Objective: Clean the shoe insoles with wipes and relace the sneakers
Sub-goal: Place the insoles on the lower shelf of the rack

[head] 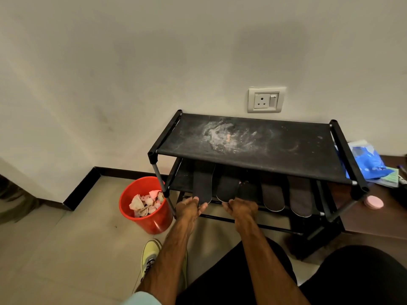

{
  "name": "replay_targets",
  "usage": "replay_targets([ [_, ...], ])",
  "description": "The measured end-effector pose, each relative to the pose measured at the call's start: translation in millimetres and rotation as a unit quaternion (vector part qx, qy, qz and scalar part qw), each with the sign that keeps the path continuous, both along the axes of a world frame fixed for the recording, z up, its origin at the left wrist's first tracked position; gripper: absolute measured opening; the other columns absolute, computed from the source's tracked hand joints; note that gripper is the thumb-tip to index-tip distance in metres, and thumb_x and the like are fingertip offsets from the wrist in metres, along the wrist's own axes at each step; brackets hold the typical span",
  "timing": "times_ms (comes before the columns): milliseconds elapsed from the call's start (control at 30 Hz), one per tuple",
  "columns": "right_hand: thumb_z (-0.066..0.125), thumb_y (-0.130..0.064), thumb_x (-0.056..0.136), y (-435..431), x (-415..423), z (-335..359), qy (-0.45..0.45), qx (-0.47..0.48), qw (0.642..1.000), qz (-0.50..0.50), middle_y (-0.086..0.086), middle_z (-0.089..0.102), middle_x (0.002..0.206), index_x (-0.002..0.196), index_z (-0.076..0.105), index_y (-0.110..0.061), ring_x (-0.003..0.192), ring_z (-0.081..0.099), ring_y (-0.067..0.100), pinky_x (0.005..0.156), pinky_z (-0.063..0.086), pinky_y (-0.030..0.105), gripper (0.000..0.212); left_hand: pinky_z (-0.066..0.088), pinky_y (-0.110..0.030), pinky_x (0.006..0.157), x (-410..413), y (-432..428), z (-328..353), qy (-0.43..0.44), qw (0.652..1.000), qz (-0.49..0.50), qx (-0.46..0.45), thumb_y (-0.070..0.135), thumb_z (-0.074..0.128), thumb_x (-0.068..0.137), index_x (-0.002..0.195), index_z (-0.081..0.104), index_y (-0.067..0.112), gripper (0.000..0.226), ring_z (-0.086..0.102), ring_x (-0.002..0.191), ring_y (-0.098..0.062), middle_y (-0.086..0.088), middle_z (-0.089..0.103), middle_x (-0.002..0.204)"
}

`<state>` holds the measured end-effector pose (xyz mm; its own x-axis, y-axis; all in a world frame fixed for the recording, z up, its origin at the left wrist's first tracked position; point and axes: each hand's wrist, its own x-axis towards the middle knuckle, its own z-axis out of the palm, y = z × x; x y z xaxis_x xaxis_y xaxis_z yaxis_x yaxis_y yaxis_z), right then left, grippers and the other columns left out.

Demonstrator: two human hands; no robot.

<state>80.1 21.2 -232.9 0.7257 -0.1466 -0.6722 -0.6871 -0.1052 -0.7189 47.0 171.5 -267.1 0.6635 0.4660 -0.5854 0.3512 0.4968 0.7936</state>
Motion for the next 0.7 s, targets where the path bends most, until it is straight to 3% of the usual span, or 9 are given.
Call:
replay_targets([
  [67, 0.036, -0.013, 0.106, -3, 0, 10, -0.013, -0.071, 0.997, 0.040, 0.012, 0.055, 0.132, 0.122, 0.056, -0.010, 0.133, 0.051, 0.027, 0.118, 0.037, 0.037, 0.025, 0.060, -0.024, 0.054, 8, 0, 3, -0.008, 1.000, -0.006, 0.005, 0.002, 0.060, 0.098, 0.126, 0.057, -0.008, 0.030, 0.073, 0.067, -0.024, -0.030, 0.067, 0.108],
  [167, 0.030, -0.027, 0.108, -7, -8, 21, -0.060, -0.234, 0.961, 0.133, 0.010, 0.053, 0.118, 0.111, 0.059, -0.012, 0.128, 0.052, 0.023, 0.114, 0.035, 0.035, 0.032, 0.061, -0.025, 0.057, 18, -3, 1, 0.002, 1.000, -0.012, 0.002, 0.005, 0.064, 0.097, 0.118, 0.062, -0.009, 0.025, 0.076, 0.074, -0.026, -0.028, 0.070, 0.107],
  [233, 0.031, -0.024, 0.109, -7, -3, 16, -0.048, -0.162, 0.982, 0.085, 0.009, 0.053, 0.109, 0.123, 0.058, -0.009, 0.126, 0.054, 0.023, 0.112, 0.037, 0.033, 0.034, 0.059, -0.023, 0.057, 22, 0, -3, 0.010, 1.000, -0.012, -0.006, 0.012, 0.066, 0.096, 0.110, 0.065, -0.011, 0.026, 0.077, 0.075, -0.024, -0.027, 0.072, 0.102],
  [267, 0.035, -0.017, 0.108, -8, 0, 15, 0.006, -0.051, 0.999, -0.010, 0.009, 0.055, 0.104, 0.128, 0.057, -0.004, 0.123, 0.056, 0.025, 0.111, 0.039, 0.033, 0.033, 0.058, -0.021, 0.057, 23, -1, -5, 0.015, 1.000, -0.024, -0.010, 0.017, 0.066, 0.098, 0.108, 0.066, -0.012, 0.030, 0.077, 0.076, -0.022, -0.025, 0.073, 0.101],
  [333, 0.045, 0.003, 0.102, -9, -8, 4, 0.015, 0.194, 0.969, -0.151, 0.017, 0.062, 0.111, 0.131, 0.053, 0.011, 0.101, 0.063, 0.027, 0.101, 0.050, 0.037, 0.031, 0.055, -0.017, 0.057, 23, 0, -9, 0.018, 0.998, -0.060, -0.017, 0.030, 0.062, 0.100, 0.109, 0.067, -0.013, 0.044, 0.077, 0.076, -0.017, -0.023, 0.074, 0.106],
  [367, 0.048, 0.009, 0.099, -7, -10, 1, -0.021, 0.229, 0.959, -0.164, 0.024, 0.063, 0.116, 0.130, 0.052, 0.014, 0.093, 0.063, 0.028, 0.095, 0.055, 0.038, 0.031, 0.055, -0.016, 0.057, 22, -1, -11, 0.018, 0.997, -0.068, -0.021, 0.033, 0.061, 0.100, 0.111, 0.065, -0.014, 0.048, 0.076, 0.075, -0.016, -0.022, 0.073, 0.108],
  [433, 0.055, 0.012, 0.095, -4, -8, -1, -0.020, 0.231, 0.949, -0.213, 0.029, 0.064, 0.114, 0.119, 0.056, 0.015, 0.091, 0.068, 0.034, 0.074, 0.063, 0.037, 0.024, 0.055, -0.017, 0.057, 19, -4, -12, 0.013, 0.997, -0.063, -0.029, 0.034, 0.063, 0.098, 0.112, 0.063, -0.016, 0.052, 0.077, 0.076, -0.019, -0.024, 0.072, 0.107],
  [533, 0.068, 0.008, 0.090, 5, -8, 2, 0.002, 0.161, 0.957, -0.241, 0.030, 0.071, 0.102, 0.109, 0.062, 0.017, 0.088, 0.074, 0.040, 0.047, 0.058, 0.033, 0.022, 0.056, -0.018, 0.058, 17, -6, -16, 0.012, 0.998, -0.062, -0.019, 0.038, 0.065, 0.096, 0.113, 0.064, -0.014, 0.055, 0.077, 0.080, -0.022, -0.022, 0.074, 0.103],
  [700, 0.069, 0.014, 0.086, 6, -10, 6, 0.011, 0.163, 0.956, -0.243, 0.029, 0.069, 0.106, 0.110, 0.061, 0.014, 0.092, 0.073, 0.041, 0.070, 0.062, 0.041, 0.026, 0.057, -0.017, 0.062, 11, -7, -14, 0.004, 0.996, -0.086, -0.025, 0.038, 0.069, 0.092, 0.120, 0.064, -0.008, 0.054, 0.077, 0.085, -0.017, -0.017, 0.075, 0.105],
])
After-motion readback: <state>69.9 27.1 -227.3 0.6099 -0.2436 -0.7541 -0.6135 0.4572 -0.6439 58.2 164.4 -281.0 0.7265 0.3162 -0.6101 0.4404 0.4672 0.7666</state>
